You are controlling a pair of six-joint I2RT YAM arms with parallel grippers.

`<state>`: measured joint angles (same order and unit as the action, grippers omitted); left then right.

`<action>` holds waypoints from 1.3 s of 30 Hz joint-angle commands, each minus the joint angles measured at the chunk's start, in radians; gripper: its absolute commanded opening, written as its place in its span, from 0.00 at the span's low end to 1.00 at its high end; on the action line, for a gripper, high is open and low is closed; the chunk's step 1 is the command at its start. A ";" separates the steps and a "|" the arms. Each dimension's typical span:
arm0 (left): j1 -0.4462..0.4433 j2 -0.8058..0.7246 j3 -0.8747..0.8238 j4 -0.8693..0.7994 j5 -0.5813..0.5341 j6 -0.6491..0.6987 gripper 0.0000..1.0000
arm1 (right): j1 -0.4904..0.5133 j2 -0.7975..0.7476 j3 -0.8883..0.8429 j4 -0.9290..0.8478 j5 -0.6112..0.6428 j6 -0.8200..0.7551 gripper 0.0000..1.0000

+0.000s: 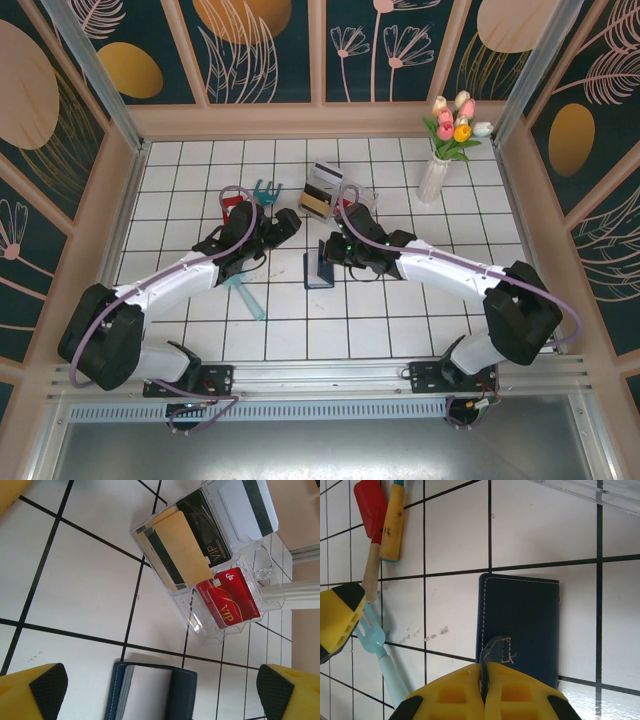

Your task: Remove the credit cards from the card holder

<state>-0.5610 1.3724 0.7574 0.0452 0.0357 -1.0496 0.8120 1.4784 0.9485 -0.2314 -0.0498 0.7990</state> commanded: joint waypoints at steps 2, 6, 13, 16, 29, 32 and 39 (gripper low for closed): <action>0.006 0.001 -0.012 -0.006 0.031 0.051 0.99 | 0.004 0.007 0.033 -0.013 0.045 0.007 0.04; 0.006 0.037 -0.012 0.021 0.128 0.087 0.98 | -0.008 -0.003 0.020 -0.062 0.102 0.012 0.05; -0.021 0.153 0.001 0.117 0.298 0.088 0.93 | -0.050 -0.048 -0.075 -0.093 0.128 0.036 0.05; -0.052 0.207 0.033 0.113 0.305 0.092 0.87 | -0.068 -0.064 -0.109 -0.107 0.130 0.033 0.04; -0.068 0.328 0.096 0.110 0.321 0.058 0.49 | -0.105 -0.095 -0.182 -0.098 0.118 0.035 0.04; -0.068 0.327 0.097 0.110 0.319 0.059 0.47 | -0.106 -0.095 -0.183 -0.092 0.115 0.031 0.05; -0.068 0.335 0.110 0.074 0.316 0.079 0.57 | -0.109 -0.091 -0.192 -0.083 0.105 0.029 0.04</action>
<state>-0.6296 1.6962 0.8368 0.1291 0.3408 -0.9871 0.7120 1.4094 0.7750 -0.3031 0.0563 0.8215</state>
